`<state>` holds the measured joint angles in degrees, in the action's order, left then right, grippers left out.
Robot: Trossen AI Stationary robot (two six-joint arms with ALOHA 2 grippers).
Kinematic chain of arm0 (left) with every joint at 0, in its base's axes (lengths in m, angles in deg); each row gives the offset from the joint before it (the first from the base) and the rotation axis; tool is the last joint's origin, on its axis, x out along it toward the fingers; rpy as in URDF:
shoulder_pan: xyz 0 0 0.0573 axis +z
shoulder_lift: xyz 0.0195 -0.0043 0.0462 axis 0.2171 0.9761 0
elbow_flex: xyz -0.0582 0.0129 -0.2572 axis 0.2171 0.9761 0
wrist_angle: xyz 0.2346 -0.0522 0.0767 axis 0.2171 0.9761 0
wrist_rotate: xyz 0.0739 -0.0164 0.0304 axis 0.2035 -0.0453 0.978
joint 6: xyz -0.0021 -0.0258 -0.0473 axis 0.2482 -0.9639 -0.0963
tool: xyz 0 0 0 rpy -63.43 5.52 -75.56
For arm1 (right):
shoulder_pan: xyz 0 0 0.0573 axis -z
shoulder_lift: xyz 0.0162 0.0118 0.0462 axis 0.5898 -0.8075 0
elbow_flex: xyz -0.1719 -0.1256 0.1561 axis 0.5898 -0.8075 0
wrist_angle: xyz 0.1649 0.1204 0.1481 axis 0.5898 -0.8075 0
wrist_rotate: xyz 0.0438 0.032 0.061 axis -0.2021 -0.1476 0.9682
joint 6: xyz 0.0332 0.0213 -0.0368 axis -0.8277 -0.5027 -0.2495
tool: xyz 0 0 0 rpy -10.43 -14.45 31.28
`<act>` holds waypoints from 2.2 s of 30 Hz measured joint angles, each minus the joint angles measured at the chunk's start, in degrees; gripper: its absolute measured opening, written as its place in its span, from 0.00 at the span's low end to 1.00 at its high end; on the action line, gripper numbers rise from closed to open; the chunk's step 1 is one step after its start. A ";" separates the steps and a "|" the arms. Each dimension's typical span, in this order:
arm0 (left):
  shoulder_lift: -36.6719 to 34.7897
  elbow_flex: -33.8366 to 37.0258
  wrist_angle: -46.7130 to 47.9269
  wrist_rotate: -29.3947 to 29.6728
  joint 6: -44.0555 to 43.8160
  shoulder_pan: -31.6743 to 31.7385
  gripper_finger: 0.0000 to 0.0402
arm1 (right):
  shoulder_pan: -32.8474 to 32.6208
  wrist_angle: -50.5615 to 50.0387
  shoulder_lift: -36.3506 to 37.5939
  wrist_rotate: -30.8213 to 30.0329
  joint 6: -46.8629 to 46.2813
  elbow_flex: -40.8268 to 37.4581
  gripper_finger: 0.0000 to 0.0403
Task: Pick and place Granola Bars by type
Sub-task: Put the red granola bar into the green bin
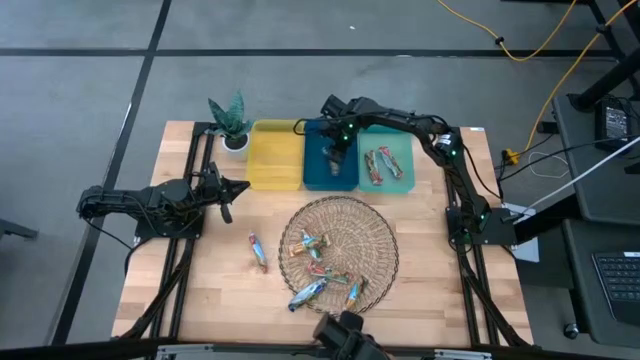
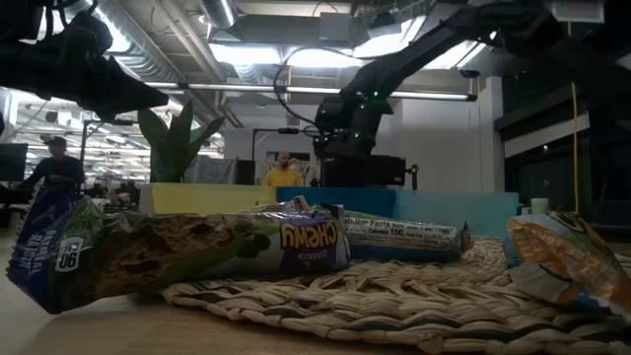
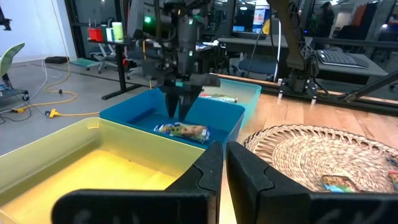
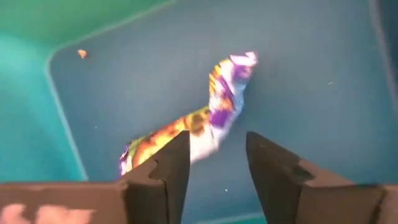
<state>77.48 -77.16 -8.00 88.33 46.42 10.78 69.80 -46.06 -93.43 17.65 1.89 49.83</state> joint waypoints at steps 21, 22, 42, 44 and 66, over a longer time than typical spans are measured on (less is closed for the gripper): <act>-0.01 -0.01 0.00 0.00 0.00 -0.01 0.04 | -8.70 -3.79 18.80 -8.80 -6.00 0.04 0.38; 0.00 -0.01 0.00 0.01 0.00 -0.02 0.04 | -9.36 -4.68 19.51 -8.82 -6.76 0.04 0.37; 0.00 0.00 0.02 0.00 0.00 0.00 0.04 | -27.13 -15.26 32.78 -18.63 -22.94 0.04 0.31; -0.02 0.00 0.00 0.00 0.00 -0.02 0.04 | -29.48 -15.35 33.84 -18.61 -24.63 0.04 0.31; 0.00 -0.01 0.00 0.00 0.00 -0.01 0.04 | -57.43 -19.98 35.00 -25.76 -34.33 0.04 0.31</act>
<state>77.49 -77.17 -8.00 88.33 46.42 10.77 12.37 -66.04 -58.42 -8.11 -32.44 49.87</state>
